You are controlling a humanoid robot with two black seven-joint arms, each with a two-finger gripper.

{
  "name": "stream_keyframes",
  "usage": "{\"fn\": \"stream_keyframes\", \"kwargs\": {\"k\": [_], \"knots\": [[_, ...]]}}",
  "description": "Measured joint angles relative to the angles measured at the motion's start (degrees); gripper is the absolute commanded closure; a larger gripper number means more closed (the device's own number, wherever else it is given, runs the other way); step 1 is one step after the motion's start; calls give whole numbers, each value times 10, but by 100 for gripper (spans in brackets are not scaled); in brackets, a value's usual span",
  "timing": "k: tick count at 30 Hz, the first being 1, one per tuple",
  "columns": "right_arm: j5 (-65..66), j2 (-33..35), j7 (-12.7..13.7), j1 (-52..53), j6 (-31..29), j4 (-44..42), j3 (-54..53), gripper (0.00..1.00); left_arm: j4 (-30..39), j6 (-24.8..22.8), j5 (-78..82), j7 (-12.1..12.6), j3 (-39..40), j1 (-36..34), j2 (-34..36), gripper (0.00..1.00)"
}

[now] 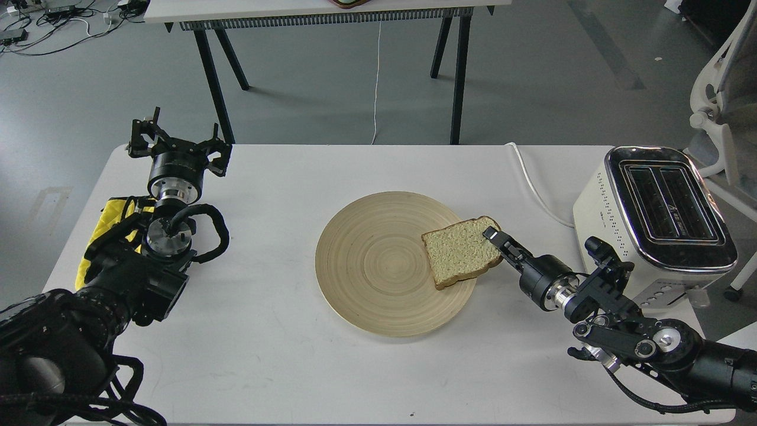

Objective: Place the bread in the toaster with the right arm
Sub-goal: 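Lift the bread slice off the plate with the right gripper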

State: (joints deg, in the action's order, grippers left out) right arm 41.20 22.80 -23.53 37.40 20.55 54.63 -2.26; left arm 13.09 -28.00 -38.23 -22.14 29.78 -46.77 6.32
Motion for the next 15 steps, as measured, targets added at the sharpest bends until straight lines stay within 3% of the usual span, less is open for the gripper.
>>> {"fn": "stream_keyframes", "kwargs": {"k": [10,15], "knots": [[-2,45,-2,0,-1,68,-141,100,0,0,0,0,0,0,0,0],[-3,113,2,16,-3,128,-198,100,0,0,0,0,0,0,0,0]]}}
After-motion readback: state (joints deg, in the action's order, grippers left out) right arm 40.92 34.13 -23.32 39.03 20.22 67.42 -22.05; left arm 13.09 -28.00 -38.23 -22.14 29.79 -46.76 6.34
